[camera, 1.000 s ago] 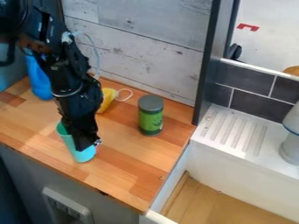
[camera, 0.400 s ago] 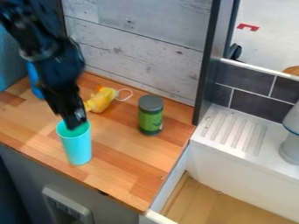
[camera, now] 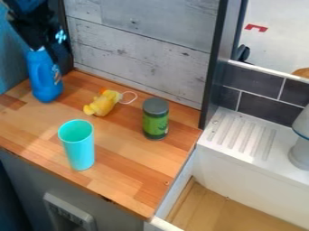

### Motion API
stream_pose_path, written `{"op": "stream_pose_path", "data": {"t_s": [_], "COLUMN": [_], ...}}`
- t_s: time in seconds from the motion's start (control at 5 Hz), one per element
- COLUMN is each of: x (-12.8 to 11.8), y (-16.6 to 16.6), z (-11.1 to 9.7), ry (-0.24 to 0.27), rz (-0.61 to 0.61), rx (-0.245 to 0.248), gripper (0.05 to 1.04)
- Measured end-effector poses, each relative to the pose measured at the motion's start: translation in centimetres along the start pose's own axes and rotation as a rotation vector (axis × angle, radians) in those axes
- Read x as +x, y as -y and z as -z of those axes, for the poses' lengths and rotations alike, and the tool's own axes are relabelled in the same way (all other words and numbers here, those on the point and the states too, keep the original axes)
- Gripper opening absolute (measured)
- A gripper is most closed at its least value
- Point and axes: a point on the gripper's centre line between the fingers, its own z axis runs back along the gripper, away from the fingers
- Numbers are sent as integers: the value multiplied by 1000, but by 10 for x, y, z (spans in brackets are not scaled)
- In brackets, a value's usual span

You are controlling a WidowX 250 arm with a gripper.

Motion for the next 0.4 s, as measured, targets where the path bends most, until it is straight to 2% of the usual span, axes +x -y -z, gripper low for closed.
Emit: {"op": "stream_pose_path", "data": {"t_s": [0.2,0.4], "x": [25,44], "y": [-28,-30], "z": [29,60], "ry": [-105,-159], "rz": [-89,-78], "rx": [26,-13], "gripper": [1003,1003]}}
